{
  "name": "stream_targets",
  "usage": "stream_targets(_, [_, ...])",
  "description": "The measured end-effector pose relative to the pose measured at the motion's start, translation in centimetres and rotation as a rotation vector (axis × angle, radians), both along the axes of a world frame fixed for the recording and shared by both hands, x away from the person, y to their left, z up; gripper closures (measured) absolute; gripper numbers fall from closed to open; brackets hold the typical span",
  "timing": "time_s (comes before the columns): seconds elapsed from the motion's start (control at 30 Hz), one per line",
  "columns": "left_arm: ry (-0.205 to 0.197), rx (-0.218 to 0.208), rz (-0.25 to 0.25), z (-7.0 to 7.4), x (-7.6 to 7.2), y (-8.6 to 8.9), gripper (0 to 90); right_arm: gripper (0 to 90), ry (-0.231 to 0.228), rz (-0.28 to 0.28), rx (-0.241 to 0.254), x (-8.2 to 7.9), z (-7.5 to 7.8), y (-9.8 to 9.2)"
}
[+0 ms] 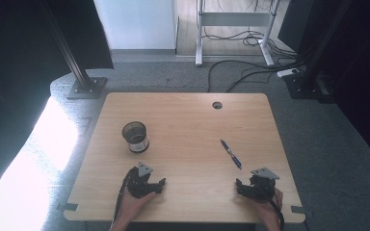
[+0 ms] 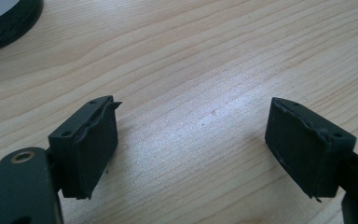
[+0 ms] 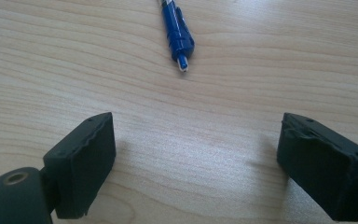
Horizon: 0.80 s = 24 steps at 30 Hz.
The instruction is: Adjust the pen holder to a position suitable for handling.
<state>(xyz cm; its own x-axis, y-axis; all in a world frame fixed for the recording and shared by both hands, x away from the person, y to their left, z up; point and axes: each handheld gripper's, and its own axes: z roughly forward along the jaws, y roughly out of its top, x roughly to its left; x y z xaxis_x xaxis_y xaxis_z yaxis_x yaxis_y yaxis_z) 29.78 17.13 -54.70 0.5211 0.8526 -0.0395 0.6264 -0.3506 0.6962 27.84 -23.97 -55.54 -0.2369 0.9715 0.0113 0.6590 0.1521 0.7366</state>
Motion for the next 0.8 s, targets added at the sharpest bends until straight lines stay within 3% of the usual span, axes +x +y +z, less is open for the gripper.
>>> stream_targets(0.27, [-0.004,-0.006,-0.025,0.0,-0.1,0.1,15.8,12.2,-0.002,0.008,-0.001,0.0,0.0,0.0])
stream_targets(0.37, [-0.035,-0.005,-0.058,0.1,-0.4,0.2,14.9,13.0,-0.006,0.010,0.000,0.1,0.0,0.1])
stream_targets(0.5, [-0.040,-0.015,-0.061,0.2,-0.5,0.5,14.9,13.2,-0.005,0.019,0.001,0.1,0.0,0.1])
stream_targets(0.6, [-0.035,-0.058,-0.043,0.5,-0.7,1.0,14.9,13.7,-0.006,0.027,0.001,0.2,0.0,0.1])
stream_targets(0.8, [-0.052,-0.093,-0.028,1.1,-1.2,1.4,14.6,14.2,-0.008,0.031,0.002,0.2,0.0,0.1])
